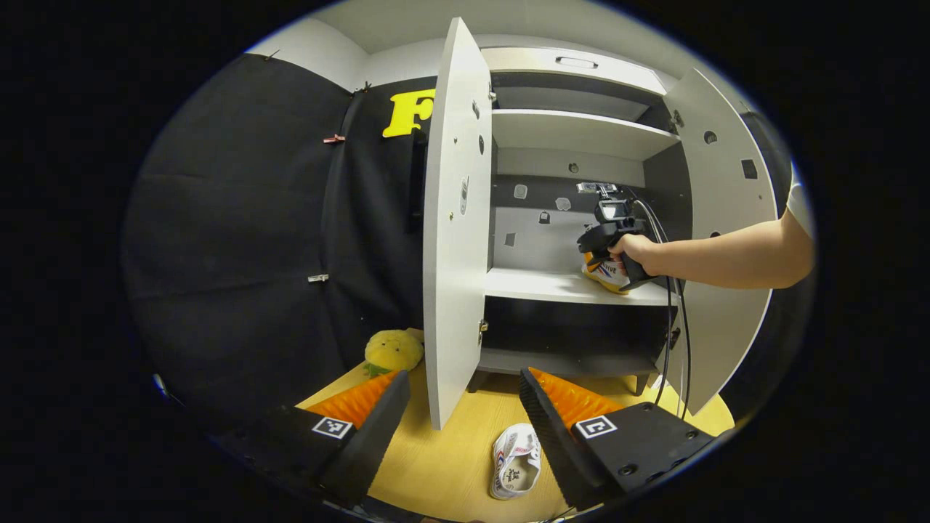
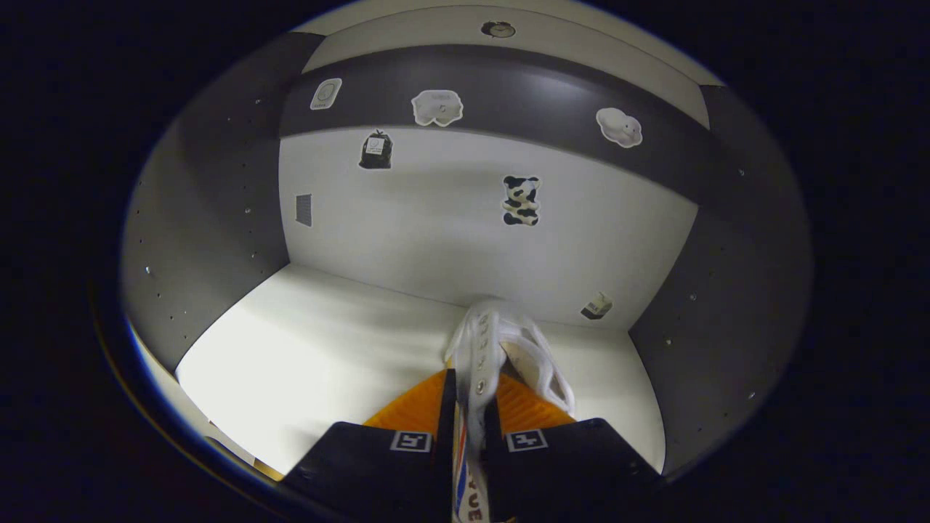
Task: Grab one shoe with the right hand and put it into the shoe cabinet, grab the other shoe with the left hand and put it into the shoe cabinet; then close the right door with the right hand and the left door with the left hand.
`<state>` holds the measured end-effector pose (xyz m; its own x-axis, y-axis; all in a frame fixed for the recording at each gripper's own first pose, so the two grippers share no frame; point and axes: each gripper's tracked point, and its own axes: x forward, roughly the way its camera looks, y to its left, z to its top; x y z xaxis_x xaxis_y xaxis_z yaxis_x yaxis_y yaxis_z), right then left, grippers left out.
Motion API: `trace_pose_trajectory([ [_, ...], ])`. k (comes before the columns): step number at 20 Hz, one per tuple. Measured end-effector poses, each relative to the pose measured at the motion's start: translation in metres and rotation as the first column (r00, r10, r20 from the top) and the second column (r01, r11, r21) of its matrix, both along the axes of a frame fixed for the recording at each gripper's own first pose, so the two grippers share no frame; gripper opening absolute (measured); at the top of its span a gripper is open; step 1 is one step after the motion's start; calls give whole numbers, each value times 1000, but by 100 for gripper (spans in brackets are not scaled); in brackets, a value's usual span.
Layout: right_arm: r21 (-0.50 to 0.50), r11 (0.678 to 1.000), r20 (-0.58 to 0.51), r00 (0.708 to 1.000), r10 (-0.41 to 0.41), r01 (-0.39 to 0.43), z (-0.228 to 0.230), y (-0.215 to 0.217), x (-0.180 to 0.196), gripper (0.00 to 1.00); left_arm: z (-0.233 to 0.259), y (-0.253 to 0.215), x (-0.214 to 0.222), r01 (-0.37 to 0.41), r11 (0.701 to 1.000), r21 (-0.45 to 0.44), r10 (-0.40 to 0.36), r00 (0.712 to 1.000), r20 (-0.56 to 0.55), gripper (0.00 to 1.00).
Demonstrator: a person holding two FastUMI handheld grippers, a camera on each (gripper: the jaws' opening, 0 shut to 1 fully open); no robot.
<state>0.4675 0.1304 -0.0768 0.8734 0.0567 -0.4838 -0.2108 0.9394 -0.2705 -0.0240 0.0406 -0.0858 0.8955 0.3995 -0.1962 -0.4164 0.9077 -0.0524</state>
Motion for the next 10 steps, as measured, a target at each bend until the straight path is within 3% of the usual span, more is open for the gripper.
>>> trace_pose_trajectory([
  [3,11,1000,64,998,16,-17,22,3,-14,31,-3,-1,-8,0,1000,-14,0,1000,-2,95],
  [6,47,998,103,993,48,-53,46,11,-44,64,-4,-3,-13,17,1000,-24,-17,1000,7,95],
  [7,43,997,133,989,58,-64,54,11,-54,64,-5,-3,-14,25,999,-22,-25,1000,7,95],
  [10,64,994,230,970,74,-91,79,11,-90,100,-12,2,-17,45,999,-11,-45,999,-2,95],
])
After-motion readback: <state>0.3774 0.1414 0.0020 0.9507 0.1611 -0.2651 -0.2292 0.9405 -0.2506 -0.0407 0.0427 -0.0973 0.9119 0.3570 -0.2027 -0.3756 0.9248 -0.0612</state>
